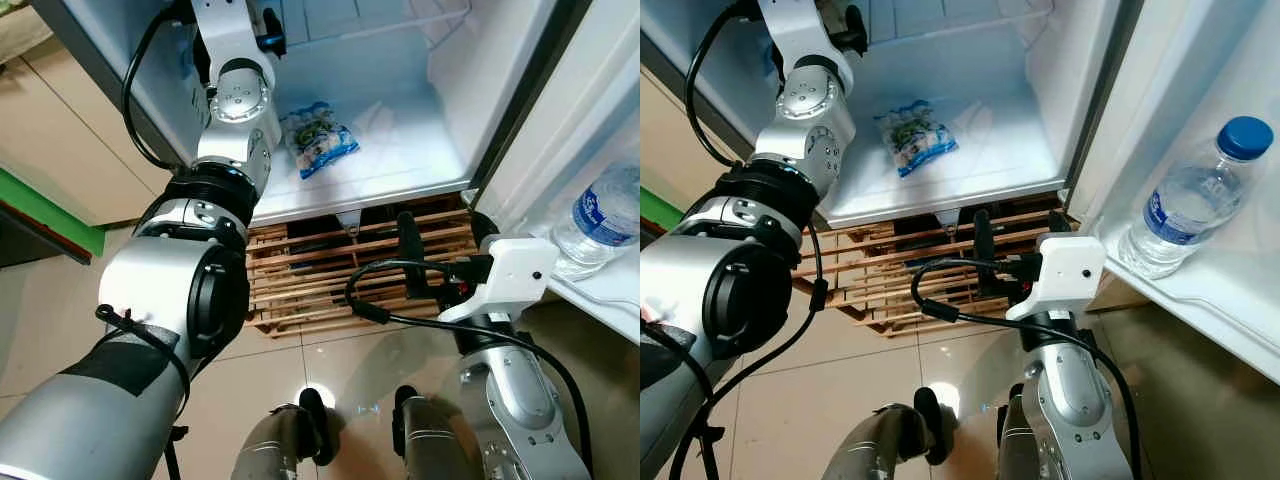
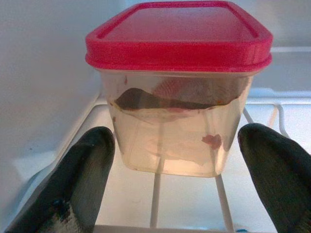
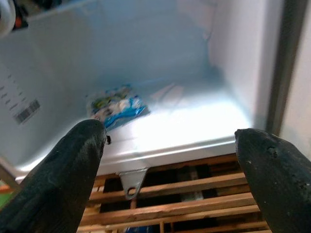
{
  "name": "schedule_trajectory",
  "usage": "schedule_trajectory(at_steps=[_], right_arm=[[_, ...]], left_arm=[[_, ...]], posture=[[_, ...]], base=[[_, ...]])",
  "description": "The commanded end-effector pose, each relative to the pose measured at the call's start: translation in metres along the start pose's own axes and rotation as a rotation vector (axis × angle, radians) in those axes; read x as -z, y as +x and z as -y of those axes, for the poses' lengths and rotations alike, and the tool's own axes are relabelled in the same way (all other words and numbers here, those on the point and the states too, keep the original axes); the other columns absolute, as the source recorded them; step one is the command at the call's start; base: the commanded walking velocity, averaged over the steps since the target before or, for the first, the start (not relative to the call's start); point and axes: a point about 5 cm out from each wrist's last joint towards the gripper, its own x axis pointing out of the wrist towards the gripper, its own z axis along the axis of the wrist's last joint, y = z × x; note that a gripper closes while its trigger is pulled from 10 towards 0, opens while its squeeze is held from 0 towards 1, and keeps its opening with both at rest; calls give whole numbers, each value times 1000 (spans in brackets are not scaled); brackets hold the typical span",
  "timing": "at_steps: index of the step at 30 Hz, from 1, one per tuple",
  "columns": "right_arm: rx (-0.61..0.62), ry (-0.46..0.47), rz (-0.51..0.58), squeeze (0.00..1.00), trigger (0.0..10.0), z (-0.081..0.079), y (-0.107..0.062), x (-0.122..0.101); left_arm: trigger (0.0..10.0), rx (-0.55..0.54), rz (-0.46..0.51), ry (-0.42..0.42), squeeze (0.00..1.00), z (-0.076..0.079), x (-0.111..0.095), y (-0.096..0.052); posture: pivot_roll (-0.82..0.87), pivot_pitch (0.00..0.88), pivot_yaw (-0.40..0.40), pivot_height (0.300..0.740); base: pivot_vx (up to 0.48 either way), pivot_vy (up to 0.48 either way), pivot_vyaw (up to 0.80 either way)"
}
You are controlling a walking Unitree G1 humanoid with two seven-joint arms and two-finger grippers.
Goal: Restocking fridge
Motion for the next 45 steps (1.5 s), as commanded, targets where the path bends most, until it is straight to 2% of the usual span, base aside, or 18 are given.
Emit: schedule_trajectory(at_steps=[1, 8, 13, 16, 22, 26, 29, 31, 34, 37, 39, 41, 43, 45], right_arm=[[-26, 18, -8, 0, 10000, -5, 1, 2], [-29, 21, -1, 0, 10000, -4, 6, 3], [-35, 21, 11, 0, 10000, -3, 12, 3], [-49, 16, 19, 0, 10000, -3, 18, 5], [-56, 14, 19, 0, 10000, -2, 21, 7], [-67, 14, 25, 0, 10000, -3, 25, 8], [-73, 10, 28, 0, 10000, -2, 28, 10], [-75, 7, 32, 0, 10000, -2, 30, 10], [-76, 7, 33, 0, 10000, -2, 30, 10], [-67, -2, 45, 0, 10000, 0, 30, 9], [-37, -16, 40, 0, 10000, 7, 27, 11], [-19, -28, 28, 0, 10000, 13, 23, 14], [-14, -33, 22, 0, 10000, 15, 22, 16], [24, -63, -3, 0, 10000, 26, 15, 22]], left_arm=[[10000, 37, -125, 55, 1000, 8, 26, -7], [10000, 82, -113, 62, 1000, 17, 22, -10], [10000, 138, -58, 83, 1000, 25, 16, -17], [10000, 168, 8, 137, 1000, 26, 15, -26], [10000, 184, 50, 146, 1000, 29, 11, -35], [10000, 218, 23, 157, 1000, 30, 20, -48], [10000, 219, -9, 181, 1000, 25, 31, -51], [10000, 204, -23, 186, 1000, 14, 34, -51], [10000, 199, -20, 189, 1000, 7, 33, -54], [10000, 221, -53, 214, 1000, -10, 43, -69], [10000, 250, -94, 185, 1000, -31, 56, -83], [10000, 258, -112, 183, 1000, -46, 64, -92], [10000, 259, -116, 183, 1000, -50, 66, -95], [10000, 290, -153, 134, 1000, -68, 76, -112]], posture=[[-247, 284, 155, 740], [-222, 258, 150, 740], [-203, 230, 141, 740], [-192, 203, 132, 740], [-185, 183, 124, 740], [-177, 162, 120, 740], [-175, 153, 120, 740], [-171, 144, 121, 740], [-169, 140, 121, 740], [-168, 133, 121, 740], [-162, 124, 118, 740], [-160, 117, 117, 740], [-160, 113, 117, 740], [-159, 100, 112, 740]], base=[[0, 0, 0], [0, 0, 0], [0, 0, 0], [0, 0, 0], [0, 0, 0], [0, 0, 0], [0, 0, 0], [0, 0, 0], [0, 0, 0], [0, 0, 0], [0, 0, 0], [0, 0, 0], [0, 0, 0], [0, 0, 0]])
